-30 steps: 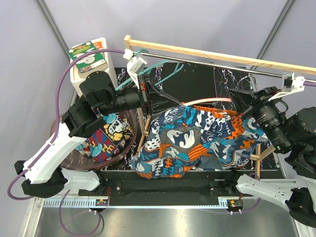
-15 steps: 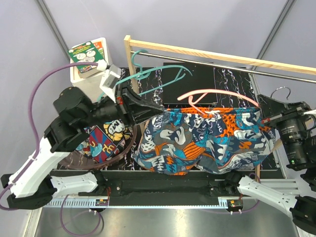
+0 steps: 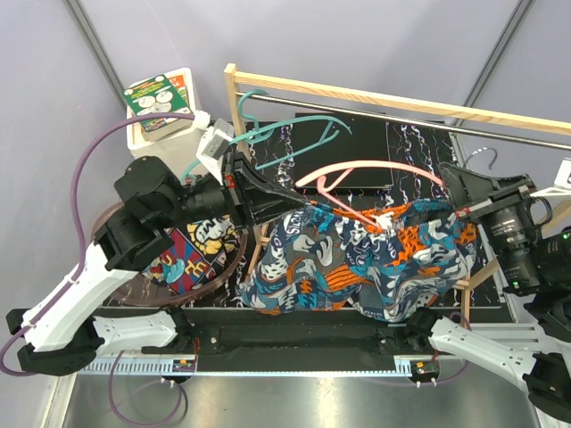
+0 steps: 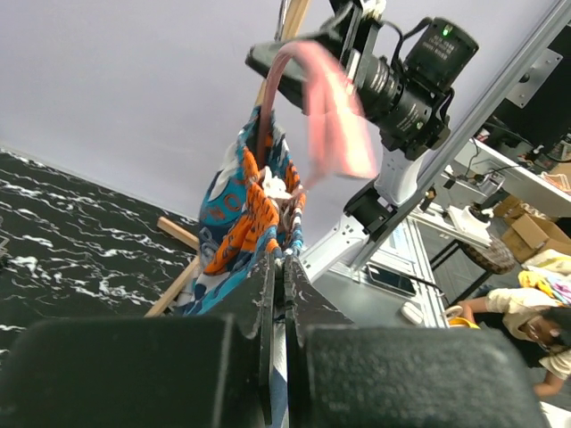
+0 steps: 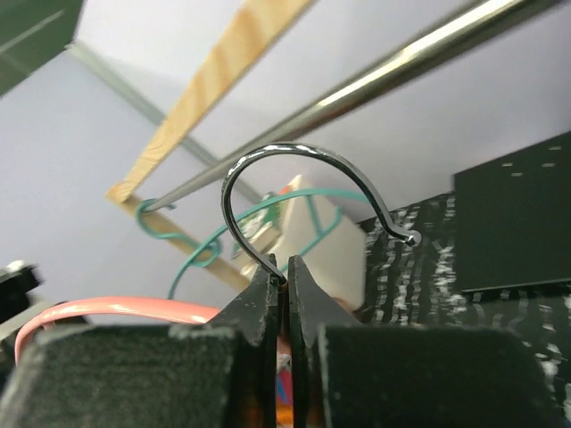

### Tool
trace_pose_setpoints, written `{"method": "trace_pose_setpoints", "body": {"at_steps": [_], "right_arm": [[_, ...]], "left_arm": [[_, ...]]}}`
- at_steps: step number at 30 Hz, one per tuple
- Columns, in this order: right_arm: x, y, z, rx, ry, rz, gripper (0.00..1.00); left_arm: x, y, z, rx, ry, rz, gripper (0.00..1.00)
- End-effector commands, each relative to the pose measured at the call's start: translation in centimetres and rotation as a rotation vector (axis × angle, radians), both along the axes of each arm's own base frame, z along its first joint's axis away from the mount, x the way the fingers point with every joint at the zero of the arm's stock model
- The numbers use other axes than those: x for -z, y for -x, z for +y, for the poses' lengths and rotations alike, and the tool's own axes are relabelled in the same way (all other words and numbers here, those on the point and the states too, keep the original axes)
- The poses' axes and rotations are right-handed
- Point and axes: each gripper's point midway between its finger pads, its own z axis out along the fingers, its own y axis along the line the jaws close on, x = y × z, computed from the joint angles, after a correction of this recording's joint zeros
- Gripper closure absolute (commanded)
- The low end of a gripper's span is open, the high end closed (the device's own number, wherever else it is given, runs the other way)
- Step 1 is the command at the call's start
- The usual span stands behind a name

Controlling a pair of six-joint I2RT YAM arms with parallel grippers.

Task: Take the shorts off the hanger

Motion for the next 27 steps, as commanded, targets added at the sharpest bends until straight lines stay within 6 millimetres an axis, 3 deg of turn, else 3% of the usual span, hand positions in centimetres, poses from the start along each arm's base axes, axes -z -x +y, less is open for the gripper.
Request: {"method": "trace_pose_setpoints", "body": {"at_steps": [1, 2, 6, 17, 21, 27], "right_arm": [[-5.3, 1.0, 4.3, -0.21, -0.139, -0.138, 1.0], [-5.9, 1.1, 5.6, -0.26, -0.146, -0.159, 1.0], [-7.8, 1.7, 7.4, -0.351, -0.15, -0.2, 1.0], [-7.1, 1.7, 5.5, -0.281, -0.172, -0.195, 1.0], [-9.2, 2.5, 4.7, -0.294, -0.236, -0.237, 1.0], [-12.3, 2.8, 6.4, -0.373, -0.298, -0.269, 1.0]], "left_arm": [[-1.6, 0.4, -1.1, 0.046, 0.054, -0.026, 1.0], [-1.5, 0.3, -1.5, 0.052, 0.051, -0.018, 1.0], [-1.8, 0.4, -1.8, 0.059, 0.053, -0.024, 1.0], [-2.5, 1.2, -0.3, 0.048, 0.034, -0.077, 1.0], [-1.6, 0.9, 0.2, 0.016, -0.018, -0.104, 1.0], [-0.1, -0.1, -1.7, 0.039, -0.036, -0.046, 1.0]]}}
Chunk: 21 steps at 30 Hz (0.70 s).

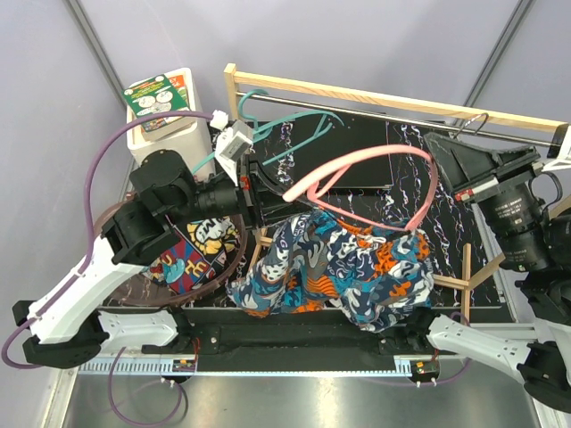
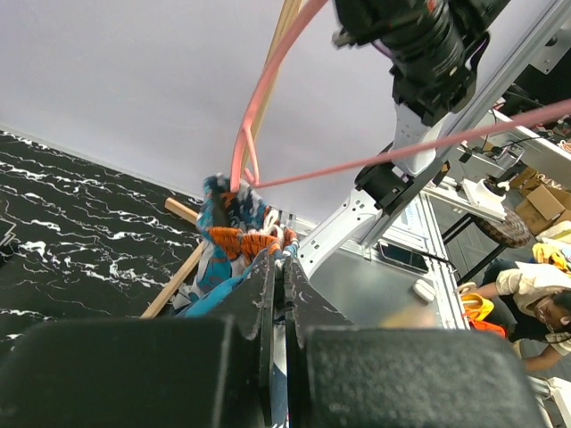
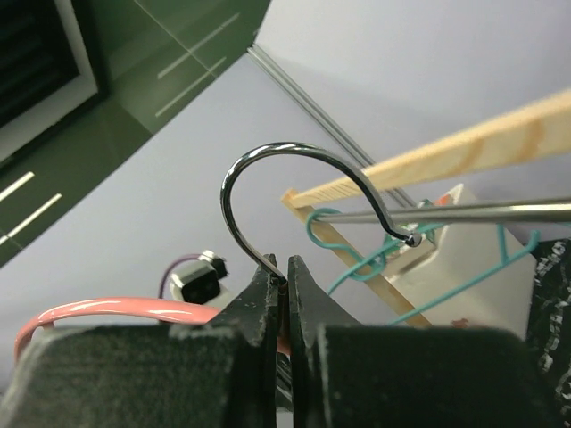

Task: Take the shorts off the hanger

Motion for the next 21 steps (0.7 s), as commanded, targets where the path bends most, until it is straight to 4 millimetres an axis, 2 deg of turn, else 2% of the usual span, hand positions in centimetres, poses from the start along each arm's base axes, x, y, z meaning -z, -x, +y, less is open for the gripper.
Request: {"method": "trace_pose_setpoints", "body": {"at_steps": [1, 3, 6, 11, 12, 13, 15, 17, 19, 21], "right_arm": [[-4.7, 0.9, 1.0, -0.082, -0.102, -0.078, 1.0], [-5.0, 1.0, 1.0, -0.087, -0.1, -0.087, 1.0], [-4.3, 0.7, 0.8, -0.061, -0.083, -0.072, 1.0], [-3.5, 0.4, -0.9, 0.012, -0.081, -0.057, 1.0], [-3.4, 0.3, -1.1, 0.027, -0.081, -0.053, 1.0], [-3.2, 0.3, -1.3, 0.032, -0.077, -0.049, 1.0], [-3.0, 0.1, -1.4, 0.043, -0.075, -0.04, 1.0], [-2.7, 0.0, -1.3, 0.046, -0.069, -0.031, 1.0], [-2.3, -0.3, -1.0, 0.043, -0.056, -0.02, 1.0], [-2.2, -0.4, -0.8, 0.044, -0.052, -0.014, 1.0]], "left_arm": [[-1.1, -0.2, -0.8, 0.019, 0.035, -0.017, 1.0], [-1.2, -0.3, -0.8, 0.014, 0.039, -0.022, 1.0], [-1.5, 0.1, -0.4, 0.023, 0.045, -0.036, 1.0], [-2.1, 0.9, 1.9, -0.003, 0.019, -0.07, 1.0], [-1.4, 0.6, 2.4, -0.035, -0.018, -0.054, 1.0], [-2.3, 0.8, 3.5, -0.06, -0.007, -0.071, 1.0], [-1.7, 0.3, 4.9, -0.127, -0.05, -0.082, 1.0], [-3.0, 0.4, 6.7, -0.18, -0.047, -0.136, 1.0], [-3.0, 0.1, 8.5, -0.252, -0.079, -0.155, 1.0], [-3.9, -0.2, 10.8, -0.341, -0.085, -0.199, 1.0]]}}
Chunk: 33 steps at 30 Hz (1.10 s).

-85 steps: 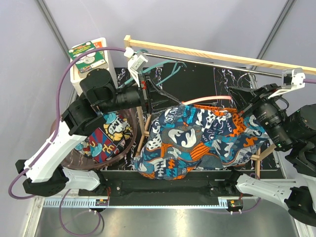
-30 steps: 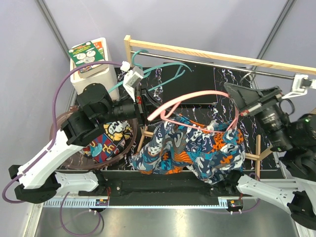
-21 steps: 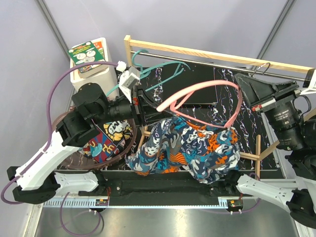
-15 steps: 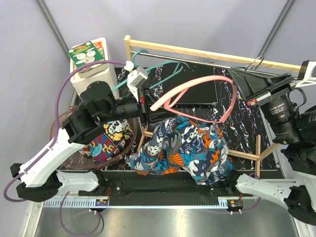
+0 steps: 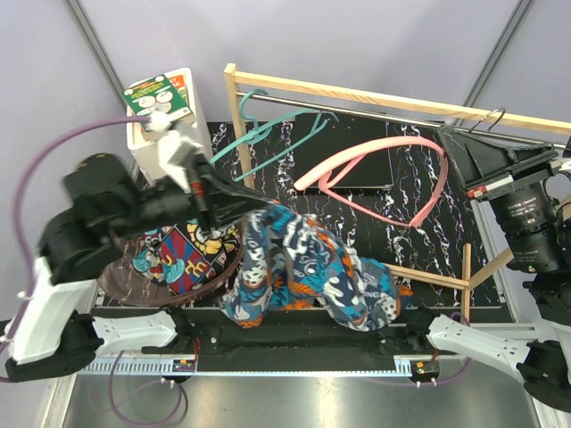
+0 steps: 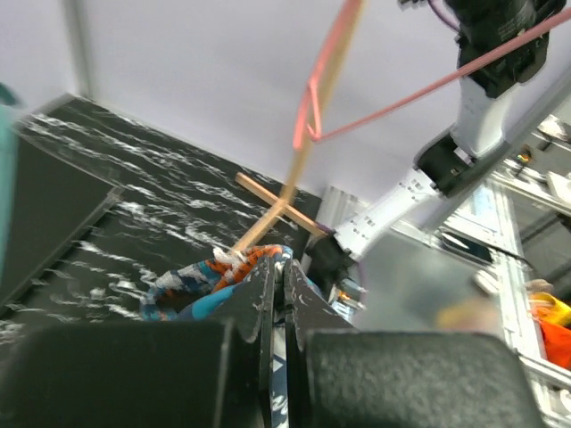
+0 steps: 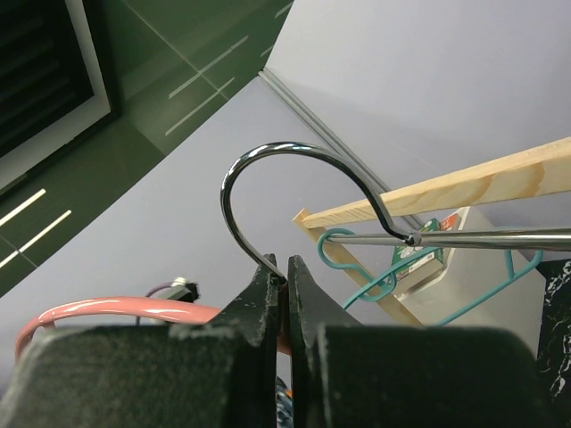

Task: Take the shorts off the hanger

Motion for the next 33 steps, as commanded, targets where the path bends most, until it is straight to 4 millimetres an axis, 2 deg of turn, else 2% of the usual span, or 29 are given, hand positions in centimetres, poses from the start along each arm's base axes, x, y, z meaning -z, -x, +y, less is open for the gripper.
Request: {"method": "trace_pose_setpoints", "body": {"at_steps": [1, 7, 8, 11, 14, 17, 20, 22, 25, 31, 33], "right_arm": [[0.4, -0.9, 0.2, 0.029, 0.008, 0.022, 1.0], [0.9, -1.1, 0.4, 0.027, 0.016, 0.036, 1.0], [1.1, -1.2, 0.4, 0.028, 0.019, 0.041, 1.0], [1.3, -1.2, 0.4, 0.03, 0.02, 0.047, 1.0], [1.5, -1.3, 0.6, 0.029, 0.025, 0.054, 1.0], [1.7, -1.6, 1.0, 0.025, 0.031, 0.061, 1.0], [1.8, -1.6, 1.2, 0.019, 0.036, 0.061, 1.0], [1.8, -1.6, 1.2, 0.018, 0.04, 0.059, 1.0], [2.0, -1.7, 1.0, 0.031, 0.043, 0.067, 1.0], [2.1, -1.7, 0.7, 0.042, 0.05, 0.065, 1.0], [2.1, -1.7, 0.8, 0.046, 0.058, 0.062, 1.0]], "left_arm": [[-3.4, -0.5, 6.1, -0.209, 0.016, -0.171, 1.0], [-4.6, -1.3, 12.9, -0.47, -0.002, -0.227, 1.0], [-4.1, -2.0, 14.4, -0.544, -0.024, -0.218, 1.0], [-4.2, -1.8, 19.0, -0.699, -0.015, -0.222, 1.0], [-4.4, -1.6, 22.9, -0.833, 0.002, -0.225, 1.0], [-4.0, -2.2, 25.3, -0.943, -0.036, -0.238, 1.0], [-2.1, -3.7, 26.4, -1.061, -0.173, -0.208, 1.0], [-0.7, -4.5, 25.7, -1.072, -0.258, -0.198, 1.0], [0.5, -5.9, 25.9, -1.167, -0.305, -0.175, 1.0], [1.5, -7.8, 25.3, -1.285, -0.316, -0.127, 1.0], [1.7, -8.7, 24.1, -1.29, -0.338, -0.112, 1.0]]}}
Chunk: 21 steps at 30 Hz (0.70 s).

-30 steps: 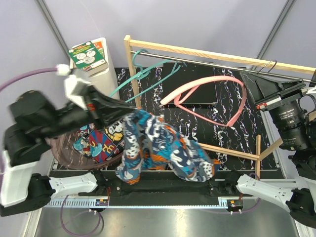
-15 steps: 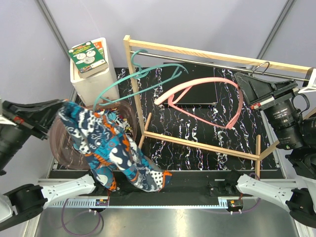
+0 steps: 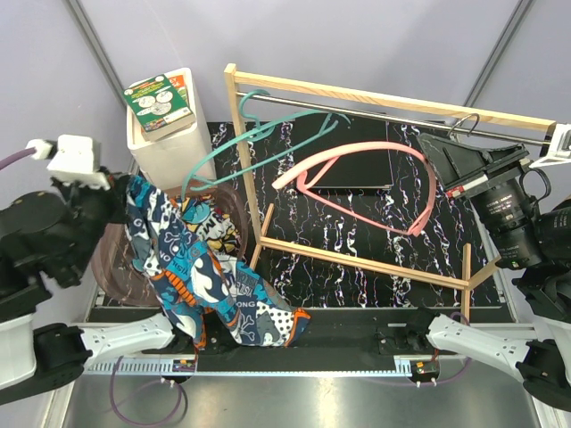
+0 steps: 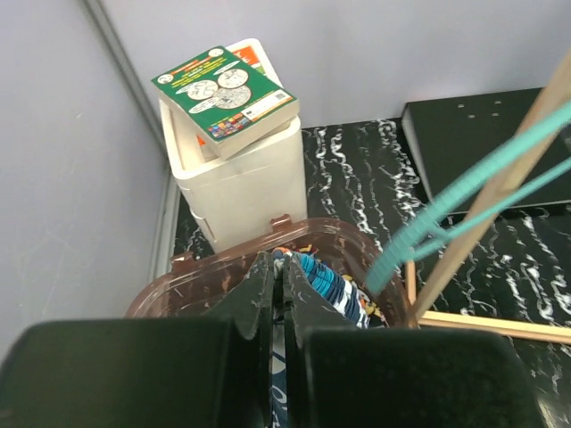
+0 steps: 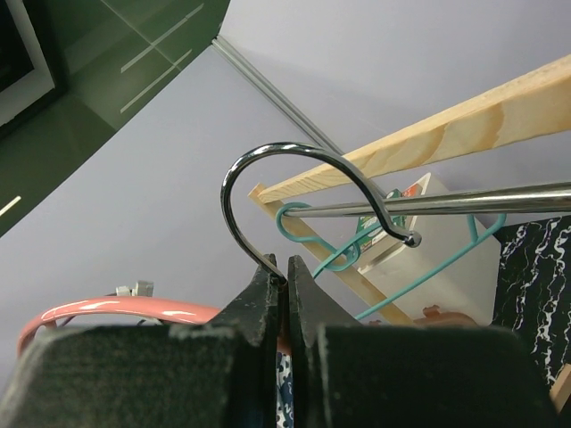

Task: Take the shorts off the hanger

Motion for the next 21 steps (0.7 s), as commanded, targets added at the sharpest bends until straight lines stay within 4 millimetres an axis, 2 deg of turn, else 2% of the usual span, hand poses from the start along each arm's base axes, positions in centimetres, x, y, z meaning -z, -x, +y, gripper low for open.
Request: {"method": "trace_pose_setpoints", "body": {"at_steps": [1, 6, 9, 10, 12, 13, 14, 18, 19, 21], "right_arm": [[-1.1, 0.0, -0.7, 0.029, -0.024, -0.027, 1.0], [-1.3, 0.1, -0.8, 0.028, -0.015, -0.031, 1.0], [-1.2, 0.3, -0.9, 0.027, -0.008, -0.032, 1.0], [-1.2, 0.3, -1.0, 0.028, -0.007, -0.031, 1.0], [-1.2, 0.4, -1.1, 0.03, -0.001, -0.033, 1.0], [-1.1, 0.4, -1.2, 0.033, 0.001, -0.03, 1.0], [-1.1, 0.4, -1.2, 0.035, 0.001, -0.03, 1.0], [-1.2, 0.5, -1.1, 0.032, 0.022, -0.033, 1.0], [-1.1, 0.5, -1.1, 0.031, 0.029, -0.032, 1.0], [-1.0, 0.4, -1.0, 0.032, 0.035, -0.029, 1.0]], "left_arm": [[-0.9, -2.3, -1.1, -0.126, 0.03, -0.009, 1.0], [-0.1, -4.6, -1.6, -0.166, 0.024, 0.033, 1.0], [0.3, -6.3, -0.1, -0.205, 0.064, 0.068, 1.0], [-0.4, -7.0, 0.9, -0.231, 0.094, 0.062, 1.0], [-1.6, -7.5, 1.8, -0.262, 0.117, 0.031, 1.0], [-3.7, -7.5, 2.6, -0.305, 0.134, -0.034, 1.0], [-4.7, -7.6, 3.0, -0.326, 0.149, -0.065, 1.0], [-11.7, -7.4, 4.2, -0.375, 0.23, -0.289, 1.0], [-12.7, -7.9, 4.5, -0.393, 0.237, -0.321, 1.0], [-16.8, -6.8, 5.1, -0.401, 0.278, -0.469, 1.0]]}}
